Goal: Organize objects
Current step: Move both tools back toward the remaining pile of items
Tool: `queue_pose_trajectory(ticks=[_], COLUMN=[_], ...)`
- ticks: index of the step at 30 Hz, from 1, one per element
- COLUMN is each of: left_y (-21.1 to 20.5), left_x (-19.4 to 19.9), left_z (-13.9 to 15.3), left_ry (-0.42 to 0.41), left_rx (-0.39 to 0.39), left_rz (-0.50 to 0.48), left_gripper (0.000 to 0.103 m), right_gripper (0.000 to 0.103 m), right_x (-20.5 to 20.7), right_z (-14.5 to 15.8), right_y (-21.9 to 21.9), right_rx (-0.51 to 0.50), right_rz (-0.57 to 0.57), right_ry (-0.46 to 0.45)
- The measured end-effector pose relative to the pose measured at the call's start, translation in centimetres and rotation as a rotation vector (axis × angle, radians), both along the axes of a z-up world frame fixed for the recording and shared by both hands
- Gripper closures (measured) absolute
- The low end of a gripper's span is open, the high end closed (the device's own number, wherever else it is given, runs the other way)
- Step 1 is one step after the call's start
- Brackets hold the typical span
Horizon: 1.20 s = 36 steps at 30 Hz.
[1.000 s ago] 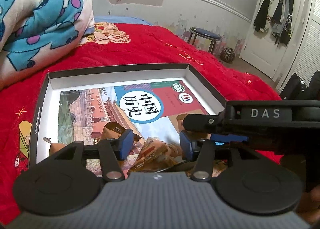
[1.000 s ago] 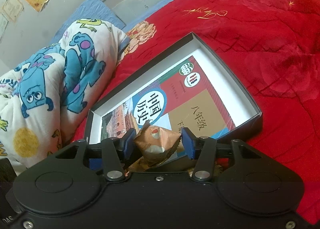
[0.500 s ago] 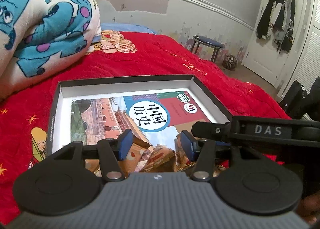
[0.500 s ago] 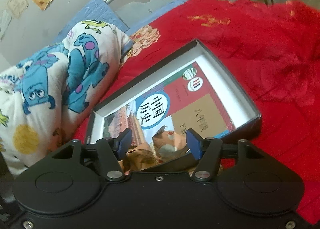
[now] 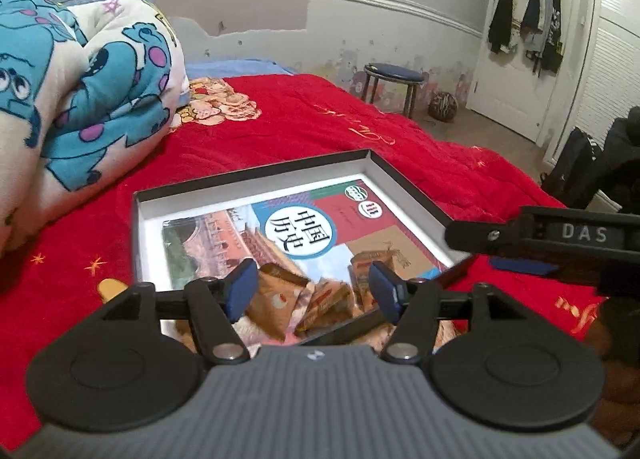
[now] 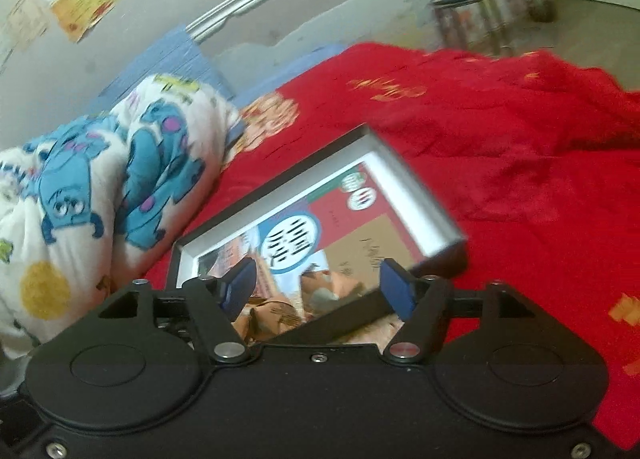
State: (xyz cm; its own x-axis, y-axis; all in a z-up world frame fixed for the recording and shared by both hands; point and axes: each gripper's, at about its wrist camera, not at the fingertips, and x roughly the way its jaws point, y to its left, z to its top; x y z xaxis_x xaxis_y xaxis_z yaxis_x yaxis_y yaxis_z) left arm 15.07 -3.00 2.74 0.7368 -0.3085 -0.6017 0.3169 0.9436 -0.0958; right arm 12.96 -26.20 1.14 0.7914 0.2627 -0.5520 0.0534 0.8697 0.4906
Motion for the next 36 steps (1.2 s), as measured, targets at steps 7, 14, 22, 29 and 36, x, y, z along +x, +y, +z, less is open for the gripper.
queue_pose_trajectory(ticks=[7, 14, 22, 29, 36], left_y=[-1.3, -4.9, -4.1, -3.3, -3.3], left_x=[-2.8, -4.0, -2.1, -2.2, -2.8], left_z=[-0.3, -4.4, -7.8, -7.6, -6.9], left_ry=[0.079, 0.186, 0.289, 0.278, 0.262], left_rx=[0.058, 0.246, 0.203, 0.195, 0.211], left_rz=[-0.111, -0.121, -0.051, -0.024, -0.007], left_gripper=[0.019, 0.019, 0.019, 0.053, 0.083], right_gripper=[0.035, 0.035, 0.035, 0.036, 0.035], right_x=[-5.3, -8.7, -7.5, -7.6, -6.9], right_z=[0.1, -2.7, -4.8, -6.1, -6.7], right_y=[-0.3, -0.8, -0.1, 1.1, 2.3], right_rx=[0.001, 0.006, 0.079, 0.082, 0.069], right_rz=[-0.048, -0.076, -0.051, -0.052, -0.032], right_ry=[0.027, 0.140, 0.227, 0.267, 0.274])
